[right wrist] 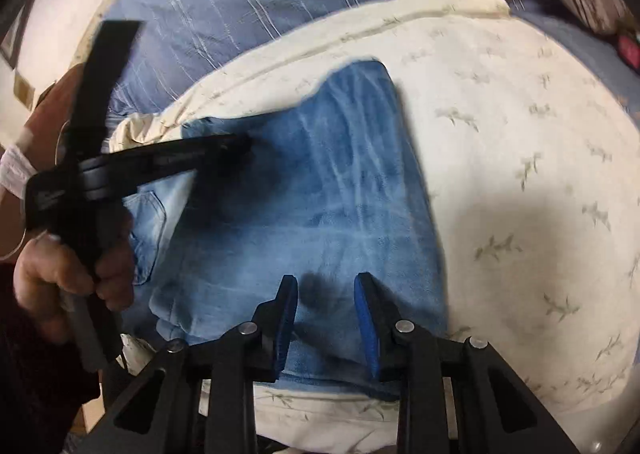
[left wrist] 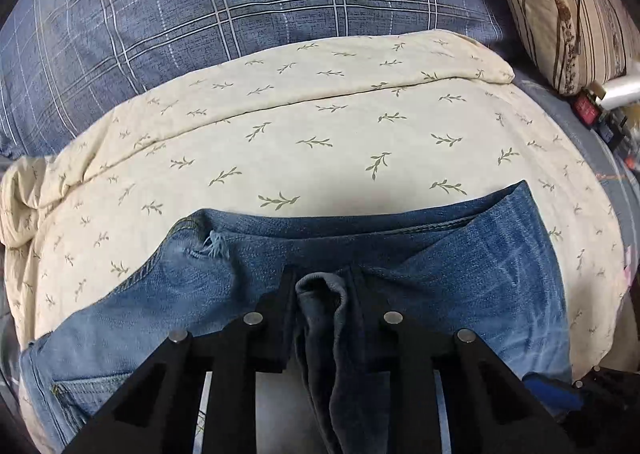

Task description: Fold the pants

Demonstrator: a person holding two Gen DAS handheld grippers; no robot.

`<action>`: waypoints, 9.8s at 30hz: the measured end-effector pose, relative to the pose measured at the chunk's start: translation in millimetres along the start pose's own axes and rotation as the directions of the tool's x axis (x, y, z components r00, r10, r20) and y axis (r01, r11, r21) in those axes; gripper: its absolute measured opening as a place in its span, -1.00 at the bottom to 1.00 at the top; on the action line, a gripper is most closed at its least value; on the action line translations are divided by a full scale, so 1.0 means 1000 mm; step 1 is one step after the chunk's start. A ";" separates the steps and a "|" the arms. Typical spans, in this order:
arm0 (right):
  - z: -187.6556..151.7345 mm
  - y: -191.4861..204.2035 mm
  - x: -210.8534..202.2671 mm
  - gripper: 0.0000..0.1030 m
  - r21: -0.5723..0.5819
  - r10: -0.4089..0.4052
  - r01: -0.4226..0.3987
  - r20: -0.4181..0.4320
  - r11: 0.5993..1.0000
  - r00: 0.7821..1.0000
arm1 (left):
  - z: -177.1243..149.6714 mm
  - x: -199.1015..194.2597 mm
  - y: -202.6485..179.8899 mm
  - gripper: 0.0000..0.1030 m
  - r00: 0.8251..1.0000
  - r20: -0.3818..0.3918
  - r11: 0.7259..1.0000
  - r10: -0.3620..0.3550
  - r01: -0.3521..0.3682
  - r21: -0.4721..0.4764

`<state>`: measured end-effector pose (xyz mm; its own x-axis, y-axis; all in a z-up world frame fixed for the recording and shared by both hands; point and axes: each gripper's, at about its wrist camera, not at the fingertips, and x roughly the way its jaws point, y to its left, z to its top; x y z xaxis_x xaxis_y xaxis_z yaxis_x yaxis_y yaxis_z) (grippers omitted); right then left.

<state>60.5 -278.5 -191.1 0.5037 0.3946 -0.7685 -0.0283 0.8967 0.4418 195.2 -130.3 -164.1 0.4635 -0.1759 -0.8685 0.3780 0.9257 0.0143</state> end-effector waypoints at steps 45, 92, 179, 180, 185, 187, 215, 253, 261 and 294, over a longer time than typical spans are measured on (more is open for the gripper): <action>-0.006 0.111 0.043 -0.30 -0.302 0.093 -0.083 0.020 0.950 0.995 | -0.192 -0.076 0.226 0.51 0.996 0.079 0.881 0.032 0.010 -0.474; 0.021 0.061 -0.007 -0.30 -0.101 0.166 -0.144 0.264 0.984 0.950 | -0.137 -0.150 0.149 -0.70 0.930 0.355 0.917 -0.093 0.219 -0.334; 0.061 -0.011 -0.016 -0.65 -0.004 0.348 -0.354 0.201 0.935 0.916 | -0.056 -0.086 0.031 0.72 0.991 0.134 0.997 0.027 -0.017 -0.076; 0.055 -0.003 -0.018 -0.65 -0.045 0.360 -0.357 0.177 0.933 0.916 | -0.065 -0.093 0.031 0.72 0.990 0.138 0.997 0.038 -0.028 -0.073; 0.019 0.026 -0.027 -0.65 -0.203 0.353 -0.331 0.087 0.922 0.932 | -0.104 -0.107 0.027 0.72 0.987 0.147 0.996 0.067 -0.058 -0.063; 0.008 0.029 -0.029 -0.65 -0.234 0.318 -0.293 0.077 0.927 0.945 | -0.116 -0.106 0.025 0.72 0.986 0.147 0.996 0.076 -0.069 -0.057; 0.000 0.014 0.008 -0.67 -0.116 0.195 -0.197 -0.023 0.974 0.980 | -0.135 -0.082 0.025 0.93 0.986 0.133 0.993 0.098 -0.088 -0.080; -0.006 0.014 -0.034 -0.67 -0.163 0.213 -0.190 0.136 0.968 0.968 | -0.142 -0.118 0.017 0.93 0.963 0.149 0.975 0.223 -0.220 -0.032; -0.004 0.015 -0.028 -0.67 -0.163 0.179 -0.160 0.108 0.974 0.978 | -0.142 -0.100 0.018 0.93 0.967 0.099 0.971 0.237 -0.237 -0.010; 0.003 -0.025 -0.084 0.59 0.024 0.205 -0.236 0.417 0.971 0.886 | -0.132 -0.128 0.021 0.93 0.964 0.192 0.982 0.187 -0.180 -0.052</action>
<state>21.4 -334.8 -135.9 0.8001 0.4495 -0.3973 -0.1257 0.7731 0.6217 38.0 -43.6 -117.7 0.6707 -0.0609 -0.7393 0.2465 0.9583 0.1447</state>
